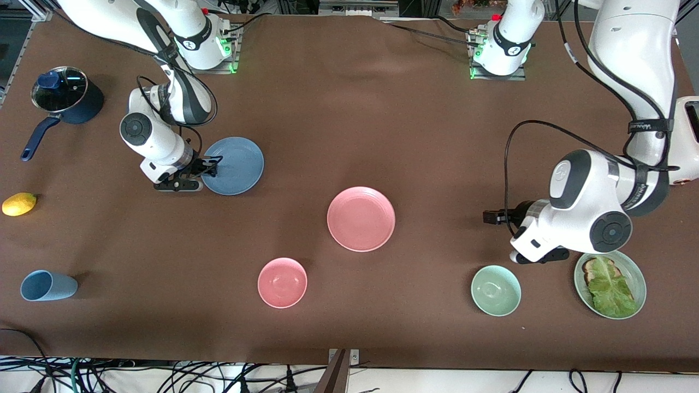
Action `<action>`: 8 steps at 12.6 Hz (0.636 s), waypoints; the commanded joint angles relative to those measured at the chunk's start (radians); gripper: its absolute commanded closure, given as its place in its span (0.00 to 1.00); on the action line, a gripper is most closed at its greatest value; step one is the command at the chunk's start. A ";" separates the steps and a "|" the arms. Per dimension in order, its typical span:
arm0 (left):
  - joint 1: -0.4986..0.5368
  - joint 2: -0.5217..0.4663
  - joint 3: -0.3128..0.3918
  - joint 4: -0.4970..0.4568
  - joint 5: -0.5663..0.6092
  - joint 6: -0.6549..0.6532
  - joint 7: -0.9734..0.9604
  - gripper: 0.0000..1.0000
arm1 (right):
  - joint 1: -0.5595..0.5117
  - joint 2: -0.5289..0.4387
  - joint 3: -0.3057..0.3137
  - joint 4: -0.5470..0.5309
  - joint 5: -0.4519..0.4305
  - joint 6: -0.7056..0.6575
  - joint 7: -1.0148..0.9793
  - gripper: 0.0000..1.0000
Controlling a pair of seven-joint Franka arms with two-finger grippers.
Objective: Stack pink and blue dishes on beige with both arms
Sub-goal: 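Withdraw the left gripper while the right gripper grasps the blue plate rim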
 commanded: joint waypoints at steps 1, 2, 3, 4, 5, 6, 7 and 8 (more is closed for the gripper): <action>0.061 -0.042 -0.010 -0.013 0.077 -0.059 0.103 0.00 | -0.005 -0.027 0.005 -0.013 0.001 0.008 -0.008 0.91; 0.087 -0.055 -0.010 -0.013 0.080 -0.074 0.145 0.00 | -0.005 -0.033 0.005 -0.008 0.001 -0.007 -0.009 1.00; 0.107 -0.073 -0.008 -0.011 0.082 -0.091 0.205 0.00 | -0.005 -0.036 0.005 0.000 0.001 -0.018 -0.009 1.00; 0.127 -0.102 -0.010 -0.010 0.084 -0.111 0.221 0.00 | -0.005 -0.042 0.005 0.012 0.000 -0.038 -0.011 1.00; 0.137 -0.114 -0.010 -0.011 0.084 -0.113 0.223 0.00 | -0.005 -0.050 0.003 0.039 0.000 -0.086 -0.011 1.00; 0.139 -0.157 -0.010 -0.034 0.084 -0.120 0.227 0.00 | -0.005 -0.057 0.003 0.090 0.000 -0.163 -0.011 1.00; 0.141 -0.211 -0.008 -0.078 0.082 -0.119 0.226 0.00 | -0.005 -0.063 0.002 0.159 0.000 -0.262 -0.011 1.00; 0.142 -0.266 -0.008 -0.115 0.082 -0.119 0.230 0.00 | -0.005 -0.065 0.003 0.243 0.000 -0.371 -0.009 1.00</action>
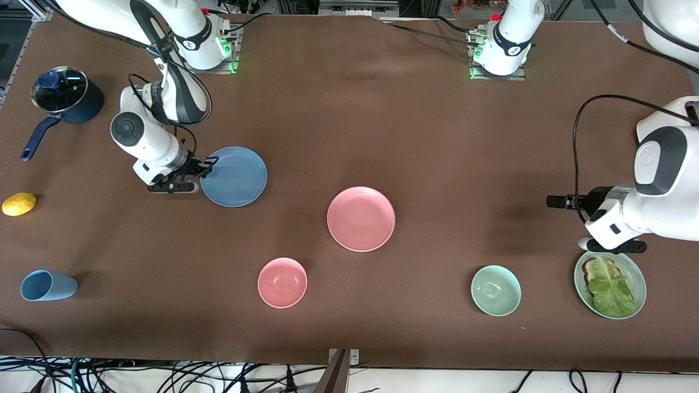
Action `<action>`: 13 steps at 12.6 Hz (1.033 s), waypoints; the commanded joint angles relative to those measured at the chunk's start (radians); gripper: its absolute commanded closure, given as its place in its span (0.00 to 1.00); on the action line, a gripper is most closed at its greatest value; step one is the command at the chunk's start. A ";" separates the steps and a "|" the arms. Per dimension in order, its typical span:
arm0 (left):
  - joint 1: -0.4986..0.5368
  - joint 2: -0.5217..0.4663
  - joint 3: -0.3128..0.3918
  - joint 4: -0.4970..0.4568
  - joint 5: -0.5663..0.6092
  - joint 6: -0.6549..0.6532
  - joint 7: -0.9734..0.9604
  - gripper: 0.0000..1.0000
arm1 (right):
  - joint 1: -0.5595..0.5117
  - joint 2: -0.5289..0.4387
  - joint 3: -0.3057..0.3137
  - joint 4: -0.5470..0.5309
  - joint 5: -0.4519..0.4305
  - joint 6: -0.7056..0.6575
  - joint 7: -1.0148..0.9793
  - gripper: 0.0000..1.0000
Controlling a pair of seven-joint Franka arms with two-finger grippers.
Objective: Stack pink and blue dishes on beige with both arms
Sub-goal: 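Withdraw the left gripper while the right gripper grasps the blue plate rim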
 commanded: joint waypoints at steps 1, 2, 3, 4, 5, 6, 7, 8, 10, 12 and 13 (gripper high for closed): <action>0.028 -0.191 -0.006 -0.128 0.011 -0.004 0.054 0.00 | -0.004 -0.017 0.002 0.216 0.000 -0.279 -0.005 1.00; 0.033 -0.247 -0.004 -0.159 0.011 -0.004 0.123 0.00 | -0.003 -0.012 0.005 0.299 0.000 -0.347 -0.005 1.00; 0.035 -0.298 -0.003 -0.189 0.013 -0.004 0.175 0.00 | 0.003 -0.003 0.011 0.363 -0.002 -0.384 -0.005 1.00; 0.032 -0.328 -0.003 -0.202 0.016 -0.004 0.177 0.00 | 0.014 0.002 0.021 0.414 -0.002 -0.393 -0.004 1.00; 0.027 -0.343 -0.003 -0.200 0.022 -0.002 0.180 0.00 | 0.041 0.003 0.022 0.450 0.000 -0.393 0.004 1.00; 0.027 -0.358 -0.001 -0.200 0.022 -0.002 0.182 0.00 | 0.079 0.020 0.021 0.491 0.003 -0.395 0.008 1.00; 0.025 -0.384 0.014 -0.200 0.019 0.001 0.179 0.00 | 0.115 0.044 0.022 0.534 0.006 -0.395 0.043 1.00; 0.009 -0.400 0.038 -0.202 0.019 0.001 0.175 0.00 | 0.144 0.070 0.022 0.572 0.004 -0.395 0.109 1.00; -0.017 -0.441 0.074 -0.205 0.024 -0.001 0.177 0.00 | 0.222 0.129 0.021 0.638 0.006 -0.395 0.215 1.00; -0.025 -0.463 0.079 -0.208 0.024 -0.001 0.192 0.00 | 0.299 0.193 0.022 0.701 0.006 -0.393 0.336 1.00; -0.063 -0.467 0.101 -0.205 0.024 -0.001 0.186 0.00 | 0.337 0.231 0.022 0.740 0.006 -0.390 0.384 1.00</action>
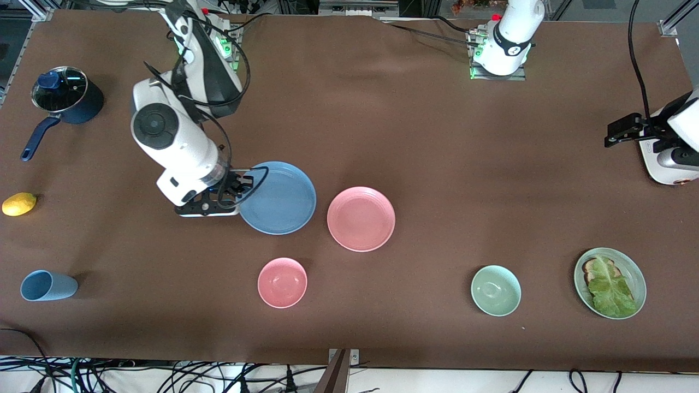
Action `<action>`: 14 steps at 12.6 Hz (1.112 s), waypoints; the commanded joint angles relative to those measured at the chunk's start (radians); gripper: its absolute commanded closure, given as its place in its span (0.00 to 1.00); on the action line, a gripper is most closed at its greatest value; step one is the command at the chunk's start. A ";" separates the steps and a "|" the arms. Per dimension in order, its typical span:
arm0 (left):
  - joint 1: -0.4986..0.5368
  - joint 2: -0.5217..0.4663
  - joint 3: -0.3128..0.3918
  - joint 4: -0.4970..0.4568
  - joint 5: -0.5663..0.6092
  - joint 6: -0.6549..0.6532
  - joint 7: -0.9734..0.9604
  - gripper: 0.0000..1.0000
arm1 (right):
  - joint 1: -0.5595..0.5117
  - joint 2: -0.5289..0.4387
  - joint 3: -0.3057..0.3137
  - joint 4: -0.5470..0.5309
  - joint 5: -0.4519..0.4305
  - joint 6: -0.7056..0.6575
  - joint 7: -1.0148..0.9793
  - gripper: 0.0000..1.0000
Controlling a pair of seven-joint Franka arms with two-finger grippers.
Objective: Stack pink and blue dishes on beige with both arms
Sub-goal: 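Carry the blue plate over the pink plate with the right gripper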
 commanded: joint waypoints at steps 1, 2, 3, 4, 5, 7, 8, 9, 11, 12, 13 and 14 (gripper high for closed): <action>-0.079 -0.051 0.062 -0.038 0.022 0.018 0.023 0.00 | 0.100 0.118 -0.005 0.134 0.003 -0.015 0.146 1.00; -0.082 -0.058 0.064 -0.038 0.022 0.018 0.026 0.00 | 0.136 0.149 -0.007 0.150 0.001 -0.010 0.221 1.00; -0.091 -0.060 0.064 -0.036 0.020 0.018 0.029 0.00 | 0.172 0.175 -0.007 0.162 0.000 -0.002 0.279 1.00; -0.096 -0.066 0.064 -0.041 0.022 0.016 0.030 0.00 | 0.190 0.194 -0.007 0.167 0.000 0.021 0.323 1.00; -0.097 -0.066 0.064 -0.041 0.022 0.016 0.030 0.00 | 0.200 0.209 -0.007 0.167 0.001 0.047 0.361 1.00; -0.102 -0.066 0.067 -0.040 0.019 0.018 0.032 0.00 | 0.229 0.243 -0.007 0.167 0.003 0.074 0.422 1.00; -0.103 -0.066 0.071 -0.038 0.019 0.018 0.032 0.00 | 0.244 0.257 -0.007 0.167 0.003 0.100 0.456 1.00; -0.103 -0.068 0.071 -0.041 0.020 0.018 0.032 0.00 | 0.250 0.267 -0.007 0.167 0.003 0.134 0.479 1.00; -0.111 -0.066 0.071 -0.036 0.024 0.022 0.053 0.00 | 0.253 0.275 -0.007 0.168 0.003 0.166 0.486 1.00; -0.116 -0.065 0.071 -0.036 0.022 0.024 0.067 0.00 | 0.253 0.277 -0.007 0.170 0.003 0.168 0.486 1.00; -0.134 -0.063 0.073 -0.039 0.020 0.024 0.067 0.00 | 0.253 0.278 -0.007 0.170 0.001 0.179 0.486 1.00; -0.139 -0.060 0.073 -0.039 0.022 0.027 0.067 0.00 | 0.250 0.286 -0.008 0.170 0.001 0.208 0.476 1.00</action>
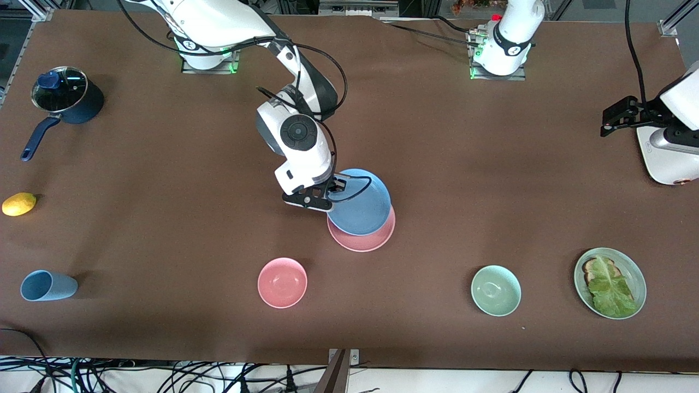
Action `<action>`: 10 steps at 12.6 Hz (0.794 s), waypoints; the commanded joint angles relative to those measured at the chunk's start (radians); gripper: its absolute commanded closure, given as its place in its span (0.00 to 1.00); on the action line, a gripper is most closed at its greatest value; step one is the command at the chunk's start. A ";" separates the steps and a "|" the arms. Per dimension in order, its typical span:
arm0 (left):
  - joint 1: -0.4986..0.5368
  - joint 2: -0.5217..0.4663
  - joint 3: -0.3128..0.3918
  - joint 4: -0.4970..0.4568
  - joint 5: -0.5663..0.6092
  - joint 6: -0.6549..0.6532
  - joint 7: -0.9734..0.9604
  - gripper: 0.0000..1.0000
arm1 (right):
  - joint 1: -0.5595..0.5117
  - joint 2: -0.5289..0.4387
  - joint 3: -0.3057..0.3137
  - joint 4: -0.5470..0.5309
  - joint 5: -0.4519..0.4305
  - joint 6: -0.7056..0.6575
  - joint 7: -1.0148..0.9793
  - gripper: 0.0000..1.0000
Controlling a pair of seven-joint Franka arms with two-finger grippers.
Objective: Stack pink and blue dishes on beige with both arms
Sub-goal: 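Carry the blue plate over the pink plate with the right gripper, then lower the blue plate onto the pink plate and open the right gripper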
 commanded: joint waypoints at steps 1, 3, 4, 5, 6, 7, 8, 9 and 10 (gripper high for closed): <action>-0.029 -0.019 0.013 -0.027 0.024 0.026 0.025 0.00 | -0.003 0.028 -0.008 0.035 0.002 0.054 0.005 1.00; -0.029 -0.019 0.013 -0.023 0.024 0.050 0.027 0.00 | 0.000 0.075 -0.008 0.087 0.002 0.077 0.007 1.00; -0.029 -0.019 0.013 -0.026 0.024 0.052 0.023 0.00 | 0.003 0.092 -0.008 0.107 0.002 0.077 0.008 1.00; -0.029 -0.018 0.011 -0.028 0.024 0.050 0.020 0.00 | 0.003 0.098 -0.008 0.109 0.002 0.079 0.005 1.00; -0.026 -0.004 0.010 -0.019 0.024 0.044 0.026 0.00 | 0.004 0.100 -0.008 0.109 0.000 0.079 0.007 1.00; -0.023 -0.001 0.008 -0.013 0.024 0.043 0.023 0.00 | 0.004 0.100 -0.008 0.109 -0.001 0.079 0.008 1.00; -0.020 -0.001 0.008 -0.014 0.024 0.043 0.026 0.00 | 0.004 0.100 -0.008 0.109 -0.003 0.077 0.008 1.00; -0.019 -0.001 0.008 -0.014 0.022 0.043 0.027 0.00 | 0.006 0.100 -0.008 0.107 -0.003 0.079 0.008 1.00; -0.017 -0.001 0.008 -0.014 0.022 0.043 0.027 0.00 | 0.006 0.100 -0.008 0.106 -0.004 0.077 0.011 0.99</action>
